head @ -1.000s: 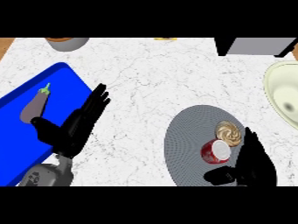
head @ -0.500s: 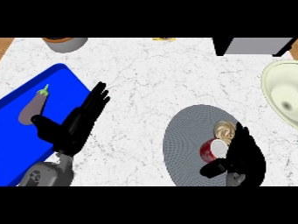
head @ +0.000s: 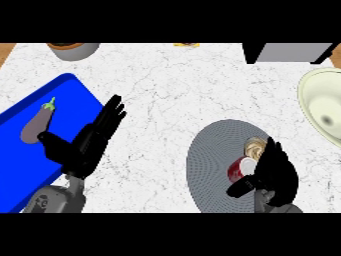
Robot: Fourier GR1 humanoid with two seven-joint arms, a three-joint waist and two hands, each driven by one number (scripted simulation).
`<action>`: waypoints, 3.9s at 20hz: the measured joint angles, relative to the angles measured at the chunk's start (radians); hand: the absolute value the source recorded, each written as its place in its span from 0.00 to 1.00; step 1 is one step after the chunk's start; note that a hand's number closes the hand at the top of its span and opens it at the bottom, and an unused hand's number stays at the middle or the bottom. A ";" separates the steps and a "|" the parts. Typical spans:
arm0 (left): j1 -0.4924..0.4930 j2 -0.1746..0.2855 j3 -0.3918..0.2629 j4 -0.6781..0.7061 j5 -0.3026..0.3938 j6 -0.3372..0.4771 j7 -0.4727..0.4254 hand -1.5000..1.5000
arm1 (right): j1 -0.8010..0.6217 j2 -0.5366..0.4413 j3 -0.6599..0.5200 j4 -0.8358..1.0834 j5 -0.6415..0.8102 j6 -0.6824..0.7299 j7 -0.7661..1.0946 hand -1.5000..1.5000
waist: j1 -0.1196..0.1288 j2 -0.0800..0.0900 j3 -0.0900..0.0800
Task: Pick the can from the placemat and place it in the bowl
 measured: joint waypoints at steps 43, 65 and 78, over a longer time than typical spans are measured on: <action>0.026 -0.051 0.055 -0.018 -0.052 -0.046 0.019 0.50 | -0.040 -0.268 0.083 0.034 0.014 0.079 -0.496 1.00 | -0.009 -0.008 -0.004; 0.020 -0.059 0.102 -0.030 -0.070 -0.086 0.049 0.50 | -0.259 -0.276 -0.186 -0.591 0.021 0.455 -0.366 1.00 | -0.007 -0.002 0.001; 0.018 -0.083 0.116 -0.022 -0.082 -0.112 0.056 0.50 | -0.421 -0.420 -0.546 -0.162 -0.087 0.280 -0.633 1.00 | -0.002 0.001 0.002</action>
